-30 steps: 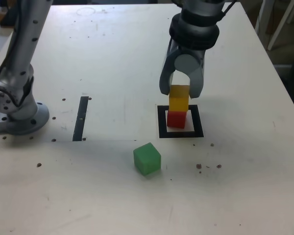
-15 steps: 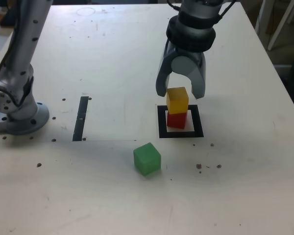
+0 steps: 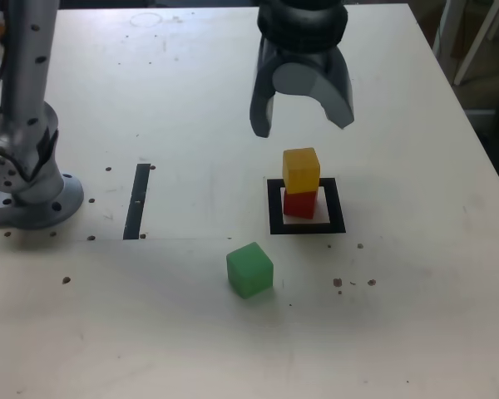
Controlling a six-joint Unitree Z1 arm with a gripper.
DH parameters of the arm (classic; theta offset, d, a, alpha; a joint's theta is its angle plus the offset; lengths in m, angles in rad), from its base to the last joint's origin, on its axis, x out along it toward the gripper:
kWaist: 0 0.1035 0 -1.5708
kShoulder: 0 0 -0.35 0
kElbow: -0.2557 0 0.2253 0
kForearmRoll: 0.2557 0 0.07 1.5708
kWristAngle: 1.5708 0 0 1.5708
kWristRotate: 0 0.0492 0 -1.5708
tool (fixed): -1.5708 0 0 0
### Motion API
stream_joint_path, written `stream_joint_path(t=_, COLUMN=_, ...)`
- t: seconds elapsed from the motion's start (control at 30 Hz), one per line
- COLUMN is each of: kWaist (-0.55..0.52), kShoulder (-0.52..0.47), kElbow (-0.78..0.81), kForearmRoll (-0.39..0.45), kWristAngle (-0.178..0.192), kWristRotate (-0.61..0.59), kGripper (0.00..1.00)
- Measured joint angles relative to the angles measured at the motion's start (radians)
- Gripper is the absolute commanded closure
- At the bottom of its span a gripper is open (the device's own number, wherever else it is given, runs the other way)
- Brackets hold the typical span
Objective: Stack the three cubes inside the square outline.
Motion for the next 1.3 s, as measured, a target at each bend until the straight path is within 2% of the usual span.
stream_joint_path(t=0.13, kWaist=-0.043, kShoulder=-0.025, kElbow=0.038, kForearmRoll=0.002, kWristAngle=-0.016, kWristRotate=-0.094, kGripper=0.01)
stream_joint_path(t=0.37, kWaist=-0.136, kShoulder=-0.066, kElbow=0.131, kForearmRoll=-0.017, kWristAngle=-0.088, kWristRotate=-0.297, kGripper=0.01)
stream_joint_path(t=0.5, kWaist=-0.177, kShoulder=-0.076, kElbow=0.155, kForearmRoll=-0.031, kWristAngle=-0.102, kWristRotate=-0.373, kGripper=0.01)
stream_joint_path(t=0.7, kWaist=-0.262, kShoulder=-0.091, kElbow=0.22, kForearmRoll=-0.076, kWristAngle=-0.143, kWristRotate=-0.529, kGripper=0.01)
stream_joint_path(t=0.83, kWaist=-0.306, kShoulder=-0.091, kElbow=0.265, kForearmRoll=-0.134, kWristAngle=-0.179, kWristRotate=-0.61, kGripper=0.01)
stream_joint_path(t=1.1, kWaist=-0.345, kShoulder=-0.076, kElbow=0.331, kForearmRoll=-0.229, kWristAngle=-0.237, kWristRotate=-0.672, kGripper=0.01)
stream_joint_path(t=1.3, kWaist=-0.346, kShoulder=-0.055, kElbow=0.379, kForearmRoll=-0.294, kWristAngle=-0.256, kWristRotate=-0.673, kGripper=0.03)
